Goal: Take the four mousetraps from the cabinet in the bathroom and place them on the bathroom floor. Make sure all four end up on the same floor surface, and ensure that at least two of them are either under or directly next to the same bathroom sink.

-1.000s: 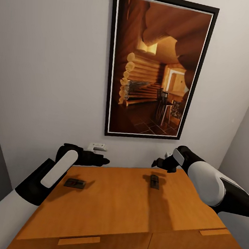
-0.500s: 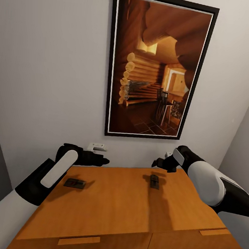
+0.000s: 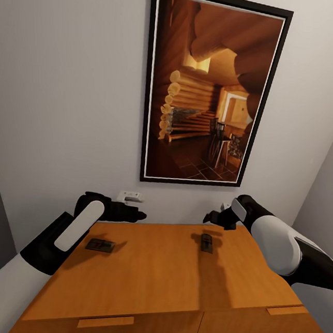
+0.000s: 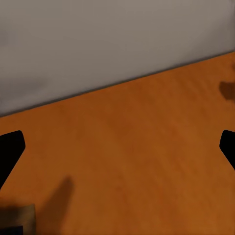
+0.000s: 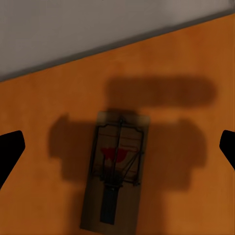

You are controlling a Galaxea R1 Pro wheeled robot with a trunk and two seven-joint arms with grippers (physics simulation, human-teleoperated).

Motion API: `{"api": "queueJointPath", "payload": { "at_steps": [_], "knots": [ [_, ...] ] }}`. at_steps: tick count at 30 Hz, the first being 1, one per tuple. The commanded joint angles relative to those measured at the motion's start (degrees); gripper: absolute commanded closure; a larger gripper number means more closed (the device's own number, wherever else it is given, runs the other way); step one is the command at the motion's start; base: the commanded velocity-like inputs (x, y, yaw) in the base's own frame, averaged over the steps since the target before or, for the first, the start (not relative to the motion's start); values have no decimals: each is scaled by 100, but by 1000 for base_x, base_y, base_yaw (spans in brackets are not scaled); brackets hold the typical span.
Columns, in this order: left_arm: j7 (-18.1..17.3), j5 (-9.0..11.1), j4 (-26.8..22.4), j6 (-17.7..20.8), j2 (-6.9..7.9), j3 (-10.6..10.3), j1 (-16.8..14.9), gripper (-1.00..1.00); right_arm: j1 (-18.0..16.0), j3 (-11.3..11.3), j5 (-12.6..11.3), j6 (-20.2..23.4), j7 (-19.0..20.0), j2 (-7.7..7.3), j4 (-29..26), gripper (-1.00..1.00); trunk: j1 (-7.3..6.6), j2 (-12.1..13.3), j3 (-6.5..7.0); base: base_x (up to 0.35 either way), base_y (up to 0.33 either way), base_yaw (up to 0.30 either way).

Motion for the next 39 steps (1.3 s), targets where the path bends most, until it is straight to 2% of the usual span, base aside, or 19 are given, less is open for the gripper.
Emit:
{"api": "queueJointPath", "payload": {
  "at_steps": [1,39],
  "knots": [
    [60,55,-6,3,4,-10,-7,-100,-3,-6,60,11,49,-1,-8,-100,0,-5,-8,0,0,0],
    [54,50,-7,3,3,-13,-7,-100,7,-3,12,39,70,16,8,-100,0,-5,-8,0,0,0]
  ]
}}
